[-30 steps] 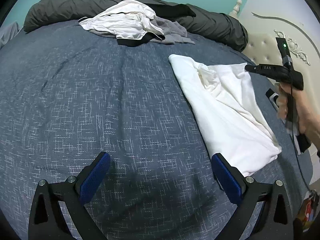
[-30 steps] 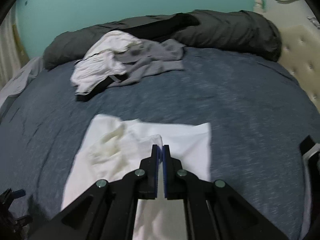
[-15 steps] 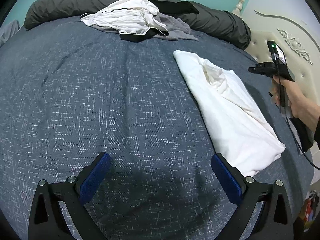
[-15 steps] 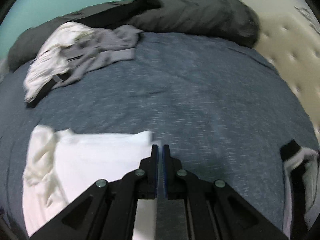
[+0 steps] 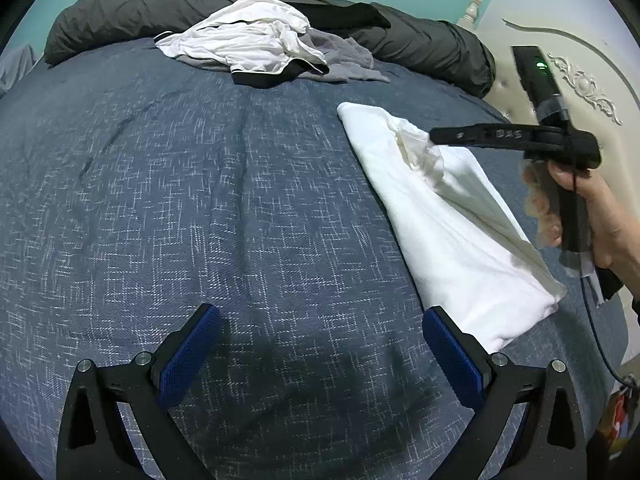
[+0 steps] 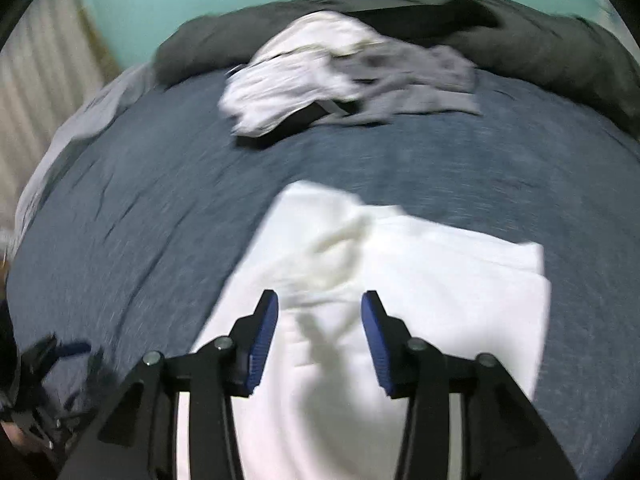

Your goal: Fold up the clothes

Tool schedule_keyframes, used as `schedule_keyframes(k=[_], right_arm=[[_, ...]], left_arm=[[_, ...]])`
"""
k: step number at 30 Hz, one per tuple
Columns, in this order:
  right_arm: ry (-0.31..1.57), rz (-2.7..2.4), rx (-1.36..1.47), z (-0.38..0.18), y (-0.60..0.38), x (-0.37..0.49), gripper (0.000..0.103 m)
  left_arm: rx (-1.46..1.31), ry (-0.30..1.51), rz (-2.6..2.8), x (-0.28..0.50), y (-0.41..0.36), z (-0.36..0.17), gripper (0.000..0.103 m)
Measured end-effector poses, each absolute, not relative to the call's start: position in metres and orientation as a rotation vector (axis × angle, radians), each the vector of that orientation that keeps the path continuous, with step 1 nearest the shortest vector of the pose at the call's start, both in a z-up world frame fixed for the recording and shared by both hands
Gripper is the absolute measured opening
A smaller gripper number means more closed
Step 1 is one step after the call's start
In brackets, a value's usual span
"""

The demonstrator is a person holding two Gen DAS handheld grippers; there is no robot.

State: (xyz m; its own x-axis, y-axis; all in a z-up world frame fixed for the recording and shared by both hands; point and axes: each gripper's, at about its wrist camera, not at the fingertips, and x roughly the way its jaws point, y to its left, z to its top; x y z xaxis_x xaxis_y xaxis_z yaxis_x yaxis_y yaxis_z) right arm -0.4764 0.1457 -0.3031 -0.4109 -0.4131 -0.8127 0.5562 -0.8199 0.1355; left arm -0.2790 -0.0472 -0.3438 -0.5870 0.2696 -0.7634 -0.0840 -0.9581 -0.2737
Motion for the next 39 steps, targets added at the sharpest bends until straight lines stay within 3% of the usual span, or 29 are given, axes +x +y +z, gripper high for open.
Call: schedule_keyframes(k=[7, 9, 12, 19, 25, 33, 39], right_arm=[[0.271, -2.260, 1.277, -0.320, 0.134, -0.478, 0.041], [0.278, -2.269, 1.273, -0.322, 0.135, -0.476, 0.008], [0.259, -2.306, 1.256, -0.317, 0.143, -0.482, 0.005], [0.116, -2.509, 1.246, -0.293, 0.204, -0.515, 0.005], [0.004, -2.558, 1.437, -0.308, 0.246, -0.552, 0.006], [-0.155, -2.518, 1.373, -0.299, 0.261, -0.539, 0.019], [-0.146, -2.366, 1.403, -0.308, 0.250, -0.511, 0.025]], left_arm=[[-1.307, -0.325, 2.623, -0.281, -0.052, -0.342, 0.103], [-1.310, -0.329, 2.621, -0.281, -0.053, -0.342, 0.103], [-1.306, -0.328, 2.621, -0.281, -0.053, -0.341, 0.103], [-1.308, -0.332, 2.618, -0.281, -0.053, -0.342, 0.103], [-1.315, -0.328, 2.614, -0.282, -0.052, -0.344, 0.103], [-1.308, -0.329, 2.604, -0.280, -0.047, -0.342, 0.103], [-1.303, -0.302, 2.577, -0.280, -0.032, -0.341, 0.103]])
